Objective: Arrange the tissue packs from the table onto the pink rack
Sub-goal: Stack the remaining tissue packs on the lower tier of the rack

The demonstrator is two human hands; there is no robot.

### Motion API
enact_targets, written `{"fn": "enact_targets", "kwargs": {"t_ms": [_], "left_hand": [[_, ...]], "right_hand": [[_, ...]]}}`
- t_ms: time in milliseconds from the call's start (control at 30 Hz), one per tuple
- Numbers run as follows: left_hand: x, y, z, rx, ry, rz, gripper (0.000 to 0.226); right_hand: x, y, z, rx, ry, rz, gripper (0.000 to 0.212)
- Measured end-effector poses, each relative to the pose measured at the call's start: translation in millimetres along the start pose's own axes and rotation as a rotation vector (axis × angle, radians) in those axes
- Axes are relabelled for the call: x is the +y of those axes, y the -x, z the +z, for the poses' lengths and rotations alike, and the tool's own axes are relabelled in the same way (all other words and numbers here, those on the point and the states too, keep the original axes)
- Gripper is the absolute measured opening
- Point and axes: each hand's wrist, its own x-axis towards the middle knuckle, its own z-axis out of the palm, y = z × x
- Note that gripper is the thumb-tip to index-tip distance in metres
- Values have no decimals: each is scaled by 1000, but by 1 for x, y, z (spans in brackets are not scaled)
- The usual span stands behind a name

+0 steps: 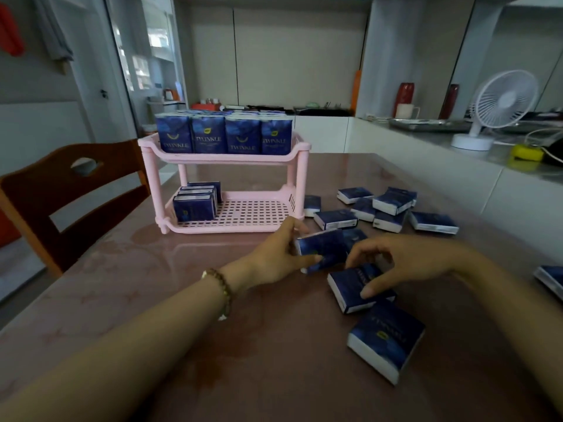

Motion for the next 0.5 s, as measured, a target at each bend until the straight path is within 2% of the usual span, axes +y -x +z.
{"fn": "enact_targets", "kwargs": {"t_ms": [67,200,300,400,500], "left_hand": [[4,9,-4,-10,-62,26,34],[-2,29,-23,30,19,7,8],[-8,44,-40,84,151,-46,12],[-15,60,-60,102,117,-40,21],[-14,74,-72,82,95,-50,26]], "right_hand": [[1,-1,1,20,-30,1,37],[2,-6,6,40,-146,-5,43],[-2,-13,11,197,-287,-67,41],[-16,-26,18,318,-407,-158,32],[-33,-46,28,367,-409,-214,30]]}}
